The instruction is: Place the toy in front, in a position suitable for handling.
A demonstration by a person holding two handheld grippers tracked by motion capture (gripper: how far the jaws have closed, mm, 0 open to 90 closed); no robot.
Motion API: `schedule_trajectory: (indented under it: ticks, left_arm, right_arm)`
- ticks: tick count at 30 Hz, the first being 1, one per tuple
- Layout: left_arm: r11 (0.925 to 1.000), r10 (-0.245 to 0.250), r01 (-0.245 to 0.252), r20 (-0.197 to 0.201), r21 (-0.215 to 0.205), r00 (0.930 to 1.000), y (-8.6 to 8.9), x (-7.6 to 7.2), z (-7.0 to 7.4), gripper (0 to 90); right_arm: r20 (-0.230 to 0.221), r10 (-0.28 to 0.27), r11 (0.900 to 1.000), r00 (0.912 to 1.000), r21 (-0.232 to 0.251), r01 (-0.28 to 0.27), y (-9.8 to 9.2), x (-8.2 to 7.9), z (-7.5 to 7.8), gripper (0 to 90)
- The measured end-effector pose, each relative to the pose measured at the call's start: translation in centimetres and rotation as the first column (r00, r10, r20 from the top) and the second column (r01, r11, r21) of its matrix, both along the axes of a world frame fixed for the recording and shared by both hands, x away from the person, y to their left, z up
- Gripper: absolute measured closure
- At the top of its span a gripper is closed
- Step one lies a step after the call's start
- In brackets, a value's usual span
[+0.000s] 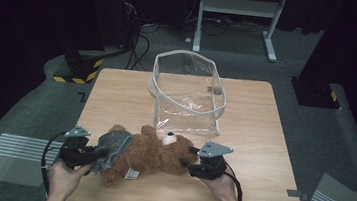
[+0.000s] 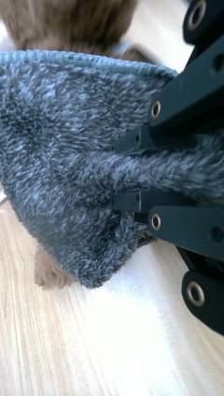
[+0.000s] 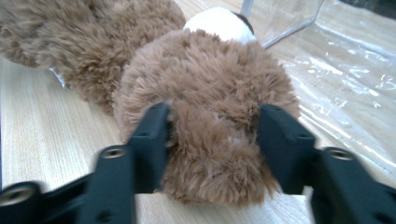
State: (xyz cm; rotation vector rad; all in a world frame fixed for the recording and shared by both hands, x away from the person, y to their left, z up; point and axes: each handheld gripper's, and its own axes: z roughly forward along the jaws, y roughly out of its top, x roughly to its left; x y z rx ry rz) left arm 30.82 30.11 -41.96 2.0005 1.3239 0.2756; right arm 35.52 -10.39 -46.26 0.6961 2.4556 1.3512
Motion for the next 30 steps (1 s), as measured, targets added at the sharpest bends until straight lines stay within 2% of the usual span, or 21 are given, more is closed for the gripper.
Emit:
schedule_trajectory:
  ticks: [1, 2, 3, 4, 6, 9, 10, 12, 14, 15, 16, 17, 18, 19, 20, 21, 22, 23, 26, 30]
  left_arm:
    - [0.9994, 0.002, -0.002, 0.018, -0.035, 0.9998, 0.4, -1.1, 0.5, 77.0]
    - [0.9994, 0.002, -0.002, 0.018, -0.035, 0.9998, 0.4, -1.1, 0.5, 77.0]
    - [0.9983, -0.015, 0.017, 0.027, -0.056, 0.9995, 0.2, -2.2, 1.0, 76.9]
    - [0.9983, -0.015, 0.017, 0.027, -0.056, 0.9995, 0.2, -2.2, 1.0, 76.8]
    - [0.9975, -0.051, 0.052, 0.025, -0.048, 0.9984, -1.1, -3.5, 1.2, 76.7]
    - [0.9961, -0.075, 0.076, 0.018, -0.046, 0.997, -2.6, -4.2, 1.0, 76.4]
    - [0.9961, -0.075, 0.076, 0.018, -0.046, 0.997, -2.6, -4.2, 1.0, 76.3]
    - [0.9976, -0.069, 0.069, 0.008, 0.001, 0.9976, -3.6, -4.1, 0.5, 76.4]
    - [0.9971, -0.068, 0.068, -0.004, 0.034, 0.9977, -4.1, -3.5, -0.2, 76.4]
    - [0.9966, -0.061, 0.061, -0.003, 0.055, 0.9981, -4.5, -2.9, -0.7, 76.6]
    - [0.9966, -0.061, 0.061, -0.003, 0.055, 0.9981, -4.5, -2.9, -0.7, 76.6]
    - [0.9966, -0.048, 0.047, 0.011, 0.068, 0.9988, -4.5, -2.4, -0.9, 76.8]
    - [0.9966, -0.048, 0.047, 0.011, 0.068, 0.9988, -4.5, -2.4, -0.9, 76.8]
    - [0.9969, -0.038, 0.037, 0.018, 0.069, 0.9991, -4.4, -1.9, -0.9, 76.9]
    - [0.9967, -0.031, 0.029, 0.024, 0.076, 0.9992, -4.3, -1.6, -1.0, 76.9]
    - [0.9958, -0.026, 0.023, 0.032, 0.089, 0.9991, -4.3, -1.0, -1.0, 77.0]
    - [0.9958, -0.026, 0.023, 0.032, 0.089, 0.9991, -4.3, -1.0, -1.0, 77.0]
    - [0.9952, -0.021, 0.017, 0.038, 0.096, 0.9991, -4.4, -0.7, -1.1, 77.0]
    - [0.9931, -0.017, 0.012, 0.041, 0.117, 0.999, -4.1, -0.2, -1.0, 77.1]
    - [0.9916, 0.008, -0.013, 0.044, 0.128, 0.999, -2.9, -0.2, -0.5, 77.1]
  right_arm:
    - [0.005, -0.001, 1.0, 1.0, 0.003, 0.001, -0.1, -0.1, 0.1, 38.1]
    - [0.005, -0.001, 1.0, 1.0, 0.003, 0.001, -0.1, -0.1, 0.1, 38.1]
    - [-0.003, 0.003, 1.0, 1.0, 0.007, -0.003, -0.2, 0.0, 0.3, 31.4]
    - [-0.015, 0.008, 1.0, 0.9999, 0.008, -0.008, -0.2, 0.1, 0.3, 29.2]
    - [-0.035, 0.015, 1.0, 0.9993, -0.003, -0.015, 0.0, 0.3, 0.1, 26.4]
    - [-0.056, 0.024, 0.999, 0.9981, -0.031, -0.025, 0.6, 0.4, -0.4, 24.8]
    - [-0.063, 0.019, 0.999, 0.9978, -0.038, -0.021, 0.8, 0.5, -0.6, 24.9]
    - [-0.067, 0.013, 0.999, 0.9977, -0.044, -0.016, 0.9, 0.5, -0.8, 25.5]
    - [-0.057, 0.008, 0.999, 0.9983, -0.049, -0.011, 1.1, 0.5, -0.9, 28.8]
    - [-0.04, -0.007, 0.998, 0.9992, -0.058, 0.004, 1.1, 0.4, -0.9, 37.2]
    - [-0.04, -0.007, 0.998, 0.9992, -0.058, 0.004, 1.1, 0.4, -0.9, 37.2]
    - [-0.02, -0.013, 0.998, 0.9997, -0.065, 0.012, 1.1, 0.3, -0.9, 45.0]
    - [-0.02, -0.013, 0.998, 0.9997, -0.065, 0.012, 1.1, 0.3, -0.9, 45.0]
    - [-0.012, -0.025, 0.998, 0.9996, -0.06, 0.025, 1.0, 0.4, -0.9, 50.3]
    - [-0.012, -0.025, 0.998, 0.9996, -0.06, 0.025, 1.0, 0.4, -0.9, 50.3]
    - [0.002, -0.029, 0.998, 0.9996, -0.059, 0.029, 1.0, 0.5, -1.0, 55.1]
    - [0.002, -0.029, 0.998, 0.9996, -0.059, 0.029, 1.0, 0.5, -1.0, 55.1]
    - [0.023, -0.035, 0.997, 0.9991, -0.066, 0.036, 1.1, 0.4, -1.0, 58.8]
    - [0.031, -0.039, 0.997, 0.9987, -0.069, 0.042, 1.0, 0.3, -0.9, 61.1]
    - [0.038, -0.035, 0.997, 0.9987, -0.073, 0.038, 0.8, 0.2, -0.9, 62.0]
